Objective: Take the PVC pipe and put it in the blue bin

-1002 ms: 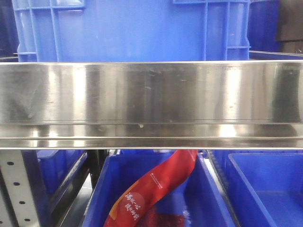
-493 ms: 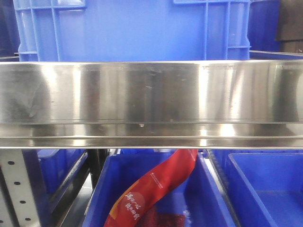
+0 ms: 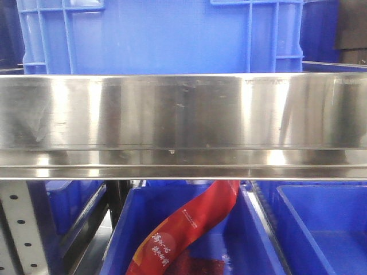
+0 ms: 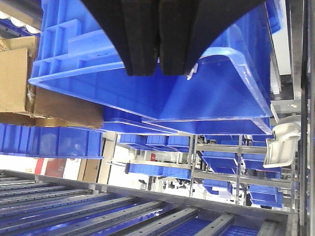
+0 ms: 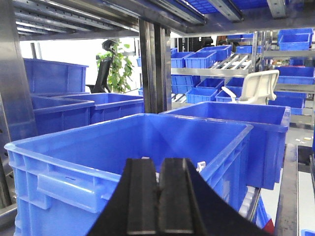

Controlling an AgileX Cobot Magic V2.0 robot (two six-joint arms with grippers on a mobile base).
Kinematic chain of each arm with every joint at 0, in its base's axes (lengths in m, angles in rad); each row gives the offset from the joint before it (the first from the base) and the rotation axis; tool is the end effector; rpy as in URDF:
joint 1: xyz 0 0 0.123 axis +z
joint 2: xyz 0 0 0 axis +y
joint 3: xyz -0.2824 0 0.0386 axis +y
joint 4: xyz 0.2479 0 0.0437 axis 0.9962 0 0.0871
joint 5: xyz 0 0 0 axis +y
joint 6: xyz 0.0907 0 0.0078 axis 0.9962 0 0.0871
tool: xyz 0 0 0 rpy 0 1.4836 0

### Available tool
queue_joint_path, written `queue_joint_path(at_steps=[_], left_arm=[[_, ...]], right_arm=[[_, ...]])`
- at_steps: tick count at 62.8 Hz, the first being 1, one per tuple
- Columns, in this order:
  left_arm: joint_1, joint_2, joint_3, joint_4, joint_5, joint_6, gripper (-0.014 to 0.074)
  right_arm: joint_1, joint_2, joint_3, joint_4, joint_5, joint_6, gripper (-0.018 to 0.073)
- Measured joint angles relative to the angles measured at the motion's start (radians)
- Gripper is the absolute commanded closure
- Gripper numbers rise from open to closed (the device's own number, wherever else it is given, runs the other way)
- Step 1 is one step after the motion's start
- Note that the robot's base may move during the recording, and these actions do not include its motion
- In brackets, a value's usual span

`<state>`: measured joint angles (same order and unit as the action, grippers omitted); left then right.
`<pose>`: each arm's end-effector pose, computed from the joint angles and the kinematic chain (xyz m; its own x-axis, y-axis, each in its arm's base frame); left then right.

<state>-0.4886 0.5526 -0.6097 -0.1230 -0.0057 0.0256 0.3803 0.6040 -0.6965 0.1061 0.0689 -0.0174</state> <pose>0.1015 -0.0539 0.3753 0.0857 -0.1557 -0.9841 0.4794 0.8723 -0.0963 0.1138 0.0462 0.3915 0.0692 0.1228 -0.9900 -0.3855 0.9186 0.0870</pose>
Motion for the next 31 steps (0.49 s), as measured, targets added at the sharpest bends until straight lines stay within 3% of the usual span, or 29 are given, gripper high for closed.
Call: queue_joint_path(at_steps=[31], left_arm=[[0.000, 0.000, 0.002, 0.000, 0.000, 0.000, 0.0707]], right_arm=[[0.000, 0.000, 0.000, 0.000, -0.004, 0.000, 0.0721]])
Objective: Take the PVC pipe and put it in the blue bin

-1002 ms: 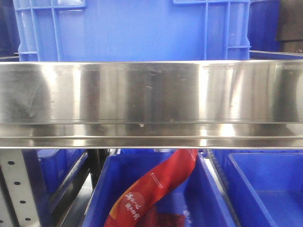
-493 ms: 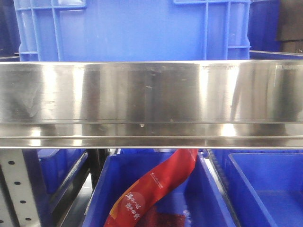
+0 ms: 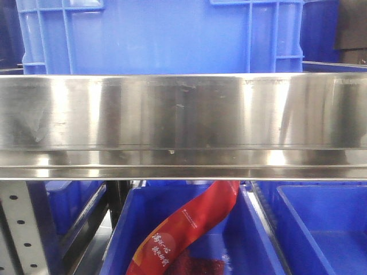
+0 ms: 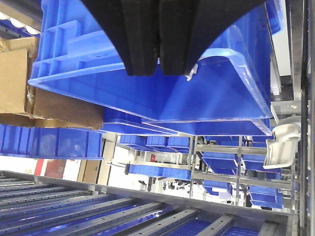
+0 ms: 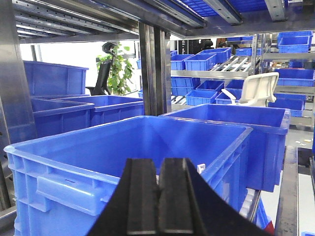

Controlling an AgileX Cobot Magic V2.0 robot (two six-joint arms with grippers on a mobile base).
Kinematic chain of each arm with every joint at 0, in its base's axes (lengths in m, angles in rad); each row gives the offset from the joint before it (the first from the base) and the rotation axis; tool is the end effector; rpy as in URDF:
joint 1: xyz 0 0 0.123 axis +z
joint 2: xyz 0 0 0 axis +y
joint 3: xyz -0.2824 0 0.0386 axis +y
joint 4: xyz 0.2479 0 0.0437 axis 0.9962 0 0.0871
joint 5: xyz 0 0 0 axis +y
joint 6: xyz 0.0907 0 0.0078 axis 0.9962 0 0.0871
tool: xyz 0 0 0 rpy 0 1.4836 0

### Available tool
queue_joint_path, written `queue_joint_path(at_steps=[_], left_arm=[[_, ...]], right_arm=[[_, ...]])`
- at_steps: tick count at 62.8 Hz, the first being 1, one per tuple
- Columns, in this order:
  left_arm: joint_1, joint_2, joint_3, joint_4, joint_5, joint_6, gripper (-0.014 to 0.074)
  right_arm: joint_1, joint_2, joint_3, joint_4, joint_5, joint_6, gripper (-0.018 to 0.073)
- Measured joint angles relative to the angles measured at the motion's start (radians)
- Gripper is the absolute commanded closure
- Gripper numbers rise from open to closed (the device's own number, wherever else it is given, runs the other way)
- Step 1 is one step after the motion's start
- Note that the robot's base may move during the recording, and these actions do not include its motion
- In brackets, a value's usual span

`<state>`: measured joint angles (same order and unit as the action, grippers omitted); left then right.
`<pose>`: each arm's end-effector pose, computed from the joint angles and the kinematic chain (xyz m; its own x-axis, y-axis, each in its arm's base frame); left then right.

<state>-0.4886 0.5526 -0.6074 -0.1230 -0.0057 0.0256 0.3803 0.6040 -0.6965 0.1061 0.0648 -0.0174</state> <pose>0.1016 -0.0540 0.3746 0.0837 -0.1546 -0.9844 0.4792 0.8724 -0.0963 0.1137 0.0462 0.3919 0.0730 0.1243 -0.9895 -0.3855 0.9186 0.0870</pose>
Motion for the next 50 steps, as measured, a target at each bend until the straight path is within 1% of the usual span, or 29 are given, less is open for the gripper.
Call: queue_joint_path(at_steps=[11, 16, 27, 36, 40, 46, 50], left_arm=[[0.000, 0.000, 0.000, 0.000, 0.000, 0.000, 0.0707], [0.000, 0.000, 0.000, 0.000, 0.000, 0.000, 0.0707], [0.000, 0.000, 0.000, 0.000, 0.000, 0.000, 0.0707], [0.000, 0.000, 0.000, 0.000, 0.000, 0.000, 0.0707], [0.000, 0.000, 0.000, 0.000, 0.000, 0.000, 0.0707], [0.000, 0.000, 0.000, 0.000, 0.000, 0.000, 0.0707], [0.000, 0.000, 0.000, 0.000, 0.000, 0.000, 0.0707]], right_arm=[[-0.004, -0.015, 0.015, 0.000, -0.010, 0.000, 0.0721], [-0.041, -0.043, 0.056, -0.007, -0.020, 0.000, 0.0721], [-0.201, -0.154, 0.208, -0.011, -0.028, 0.000, 0.0721], [-0.352, -0.290, 0.349, -0.014, -0.033, 0.000, 0.0721], [-0.406, -0.352, 0.414, -0.015, -0.035, 0.000, 0.0721], [-0.468, -0.442, 0.513, -0.015, -0.036, 0.000, 0.0721], [-0.486, -0.493, 0.572, -0.015, -0.036, 0.000, 0.0721]])
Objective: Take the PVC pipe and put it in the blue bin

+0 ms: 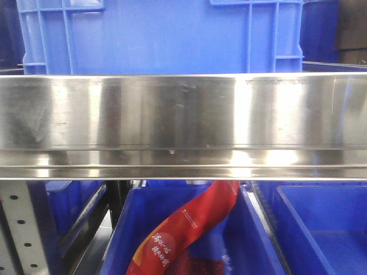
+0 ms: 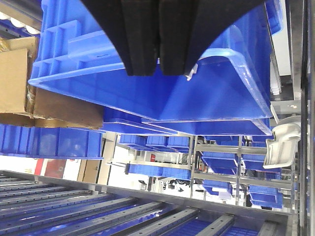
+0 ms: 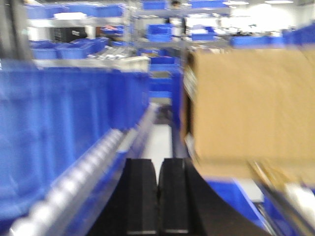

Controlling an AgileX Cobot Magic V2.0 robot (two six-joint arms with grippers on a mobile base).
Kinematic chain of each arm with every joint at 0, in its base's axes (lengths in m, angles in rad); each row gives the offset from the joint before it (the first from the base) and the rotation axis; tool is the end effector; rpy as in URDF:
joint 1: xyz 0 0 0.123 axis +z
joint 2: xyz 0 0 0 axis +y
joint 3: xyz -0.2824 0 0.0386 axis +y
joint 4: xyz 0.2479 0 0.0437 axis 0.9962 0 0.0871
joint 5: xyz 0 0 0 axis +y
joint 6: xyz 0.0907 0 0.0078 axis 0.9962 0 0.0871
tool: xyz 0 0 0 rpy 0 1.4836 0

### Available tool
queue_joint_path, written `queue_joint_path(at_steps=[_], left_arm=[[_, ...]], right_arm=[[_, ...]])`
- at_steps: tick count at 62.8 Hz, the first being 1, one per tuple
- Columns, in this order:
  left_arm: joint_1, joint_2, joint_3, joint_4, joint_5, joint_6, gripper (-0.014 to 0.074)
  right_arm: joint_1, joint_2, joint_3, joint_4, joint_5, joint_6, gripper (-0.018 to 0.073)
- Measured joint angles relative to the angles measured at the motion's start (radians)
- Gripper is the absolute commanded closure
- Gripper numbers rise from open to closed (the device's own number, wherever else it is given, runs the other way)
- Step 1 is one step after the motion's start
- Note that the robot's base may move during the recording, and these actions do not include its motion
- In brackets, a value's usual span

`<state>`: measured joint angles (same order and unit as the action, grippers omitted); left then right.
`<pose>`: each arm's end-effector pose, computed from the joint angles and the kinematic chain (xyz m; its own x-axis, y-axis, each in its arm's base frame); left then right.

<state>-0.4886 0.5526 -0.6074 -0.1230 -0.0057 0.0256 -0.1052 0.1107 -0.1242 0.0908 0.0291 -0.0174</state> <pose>0.1016 -0.0540 0.3746 0.0837 -0.1546 -0.9844 0.4792 0.8724 -0.0963 0.0614 -0.0062 0.2460 0.0786 0.0654 -0.9948 0.0969 0.9926 0.0729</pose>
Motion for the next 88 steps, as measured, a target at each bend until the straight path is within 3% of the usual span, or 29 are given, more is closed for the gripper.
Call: queue_joint_path(at_steps=[14, 88], left_arm=[[0.000, 0.000, 0.000, 0.000, 0.000, 0.000, 0.0707], [0.000, 0.000, 0.000, 0.000, 0.006, 0.000, 0.0707]], right_arm=[[-0.009, -0.103, 0.122, -0.005, -0.015, 0.000, 0.0721], [-0.009, -0.107, 0.122, -0.032, -0.010, 0.000, 0.0721]])
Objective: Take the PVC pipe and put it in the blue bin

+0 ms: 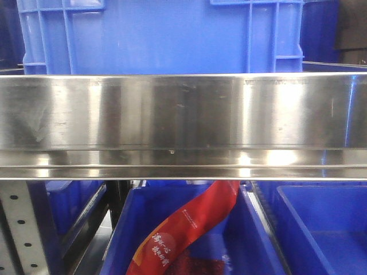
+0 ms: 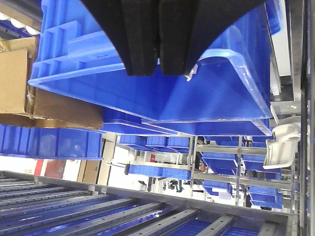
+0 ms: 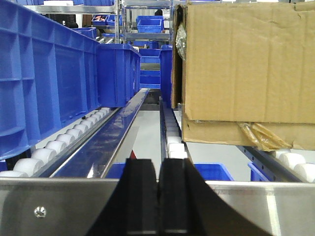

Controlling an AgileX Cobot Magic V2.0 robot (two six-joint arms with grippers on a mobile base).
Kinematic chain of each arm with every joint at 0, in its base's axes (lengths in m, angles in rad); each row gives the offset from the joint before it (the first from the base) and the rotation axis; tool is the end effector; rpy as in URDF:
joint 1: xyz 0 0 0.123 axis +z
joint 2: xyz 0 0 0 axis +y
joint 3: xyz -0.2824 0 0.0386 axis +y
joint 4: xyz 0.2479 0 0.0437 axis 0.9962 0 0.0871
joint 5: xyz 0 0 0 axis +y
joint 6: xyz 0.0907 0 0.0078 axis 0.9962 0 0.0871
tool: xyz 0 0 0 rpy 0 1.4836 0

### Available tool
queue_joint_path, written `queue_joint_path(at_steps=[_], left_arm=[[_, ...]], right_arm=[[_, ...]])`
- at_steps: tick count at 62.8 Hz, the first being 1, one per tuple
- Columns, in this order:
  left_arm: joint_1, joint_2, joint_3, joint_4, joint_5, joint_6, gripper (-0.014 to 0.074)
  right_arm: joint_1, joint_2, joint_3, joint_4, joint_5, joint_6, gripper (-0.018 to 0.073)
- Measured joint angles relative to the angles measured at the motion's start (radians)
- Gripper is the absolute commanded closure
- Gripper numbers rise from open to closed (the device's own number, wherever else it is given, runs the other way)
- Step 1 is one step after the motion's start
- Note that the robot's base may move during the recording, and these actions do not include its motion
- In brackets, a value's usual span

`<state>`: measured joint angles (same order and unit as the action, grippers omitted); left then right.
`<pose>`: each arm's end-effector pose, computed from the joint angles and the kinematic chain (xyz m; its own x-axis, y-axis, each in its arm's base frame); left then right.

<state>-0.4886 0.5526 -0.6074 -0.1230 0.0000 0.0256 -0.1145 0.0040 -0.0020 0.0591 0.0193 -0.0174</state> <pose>0.1017 -0.0541 0.3741 0.0787 -0.1520 -0.9852 0.4793 0.8723 -0.0963 0.0562 -0.0064 0.2118 0.0701 0.0339 -0.9970 0.1103 0.9930 0.0415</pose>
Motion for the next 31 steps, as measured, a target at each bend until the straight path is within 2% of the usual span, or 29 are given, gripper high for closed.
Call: queue_joint_path(at_steps=[19, 31], left_arm=[[0.000, 0.000, 0.002, 0.001, 0.000, 0.000, 0.0707], [0.030, -0.022, 0.083, 0.116, 0.000, 0.000, 0.0707]], right_arm=[[0.000, 0.000, 0.000, 0.000, 0.000, 0.000, 0.0721], [0.000, 0.000, 0.000, 0.000, 0.000, 0.000, 0.0721]])
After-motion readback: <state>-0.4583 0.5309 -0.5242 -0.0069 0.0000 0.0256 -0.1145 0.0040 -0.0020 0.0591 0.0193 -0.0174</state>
